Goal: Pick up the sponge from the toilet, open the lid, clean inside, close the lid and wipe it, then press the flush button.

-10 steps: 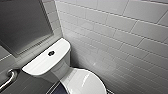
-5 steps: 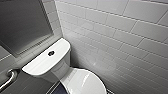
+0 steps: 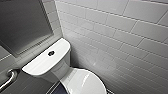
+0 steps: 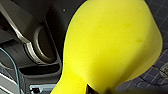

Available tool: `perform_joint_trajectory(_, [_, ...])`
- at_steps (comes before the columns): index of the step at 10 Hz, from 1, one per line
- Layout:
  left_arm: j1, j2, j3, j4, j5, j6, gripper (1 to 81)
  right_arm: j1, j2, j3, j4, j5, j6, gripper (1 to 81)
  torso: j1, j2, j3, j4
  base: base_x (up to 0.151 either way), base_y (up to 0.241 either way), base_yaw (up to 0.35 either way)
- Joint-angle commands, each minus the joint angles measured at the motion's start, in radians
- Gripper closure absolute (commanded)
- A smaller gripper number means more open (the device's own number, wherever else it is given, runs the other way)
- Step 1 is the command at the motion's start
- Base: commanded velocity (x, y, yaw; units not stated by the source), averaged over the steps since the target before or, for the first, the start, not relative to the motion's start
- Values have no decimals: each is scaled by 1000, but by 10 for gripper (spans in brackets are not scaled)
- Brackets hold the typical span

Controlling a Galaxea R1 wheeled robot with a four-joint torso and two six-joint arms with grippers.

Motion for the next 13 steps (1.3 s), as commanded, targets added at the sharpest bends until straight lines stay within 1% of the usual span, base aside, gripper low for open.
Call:
perform_joint_trajectory(1, [-96, -17, 94, -37, 81, 1, 10, -23, -16, 2, -12, -71, 0, 811, 0, 0, 0, 0, 0, 0, 0])
perform_joint_trajectory(3, [-94, -28, 118, -43, 80, 1, 10, -20, -19, 8, -12, -71, 0, 811, 0, 0, 0, 0, 0, 0, 0])
perform_joint_trajectory(6, [-102, -17, 102, -52, 78, 1, 10, -17, -20, 12, -12, -73, 0, 811, 0, 0, 0, 0, 0, 0, 0])
perform_joint_trajectory(10, [-137, 8, 68, -91, 80, 1, 10, -9, -20, 11, -11, -76, 0, 811, 1, 0, 0, 0, 0, 0, 0])
perform_joint_trajectory(13, [-154, 58, -23, -112, 84, 1, 10, -2, -14, 12, -9, -83, 0, 811, 1, 0, 0, 0, 0, 0, 0])
